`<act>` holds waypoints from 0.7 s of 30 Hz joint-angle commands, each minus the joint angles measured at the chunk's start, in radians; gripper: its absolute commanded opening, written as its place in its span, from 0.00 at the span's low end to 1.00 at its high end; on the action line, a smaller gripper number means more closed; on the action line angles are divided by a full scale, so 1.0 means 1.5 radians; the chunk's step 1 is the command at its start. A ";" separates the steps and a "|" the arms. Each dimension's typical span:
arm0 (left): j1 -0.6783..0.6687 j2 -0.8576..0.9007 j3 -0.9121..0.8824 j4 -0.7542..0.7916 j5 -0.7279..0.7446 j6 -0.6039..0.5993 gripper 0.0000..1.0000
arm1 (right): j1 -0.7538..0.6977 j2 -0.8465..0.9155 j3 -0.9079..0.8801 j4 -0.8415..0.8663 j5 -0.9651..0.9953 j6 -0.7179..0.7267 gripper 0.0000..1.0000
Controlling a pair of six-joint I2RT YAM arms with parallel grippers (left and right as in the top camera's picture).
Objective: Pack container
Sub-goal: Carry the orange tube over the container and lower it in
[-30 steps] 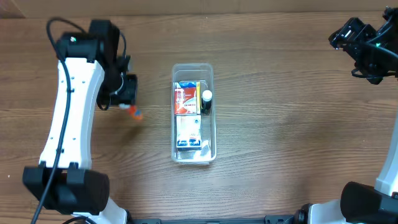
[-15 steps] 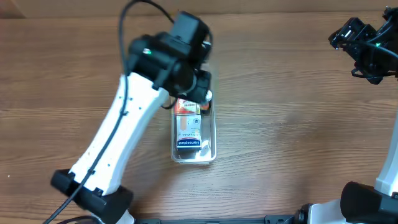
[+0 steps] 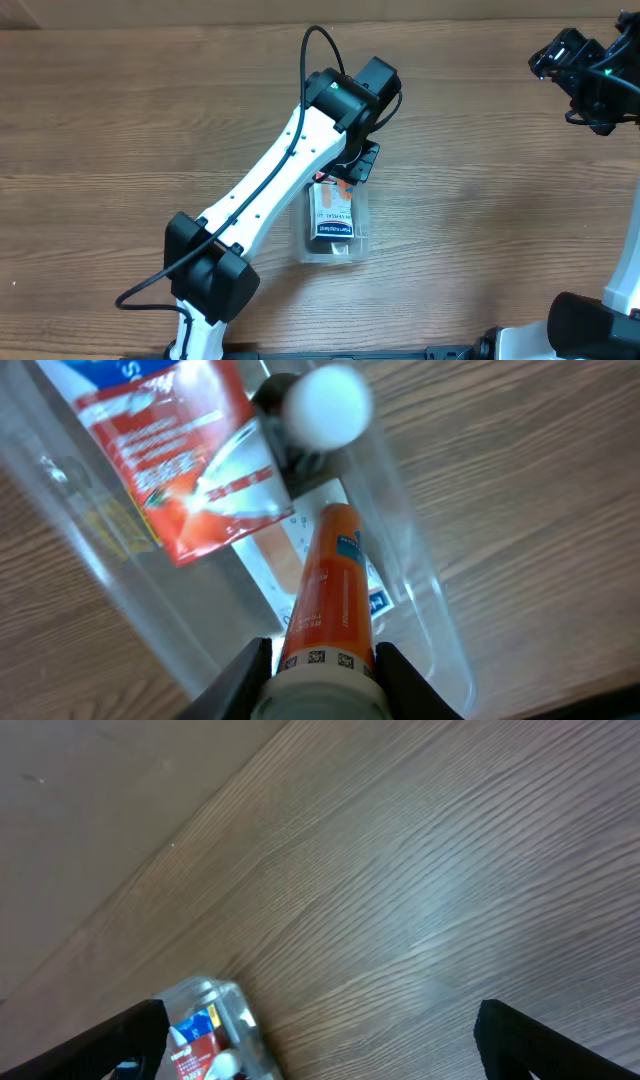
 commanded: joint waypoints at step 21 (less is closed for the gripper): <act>0.000 -0.003 -0.001 -0.039 -0.010 -0.004 0.22 | -0.001 -0.004 0.005 0.002 -0.006 -0.002 1.00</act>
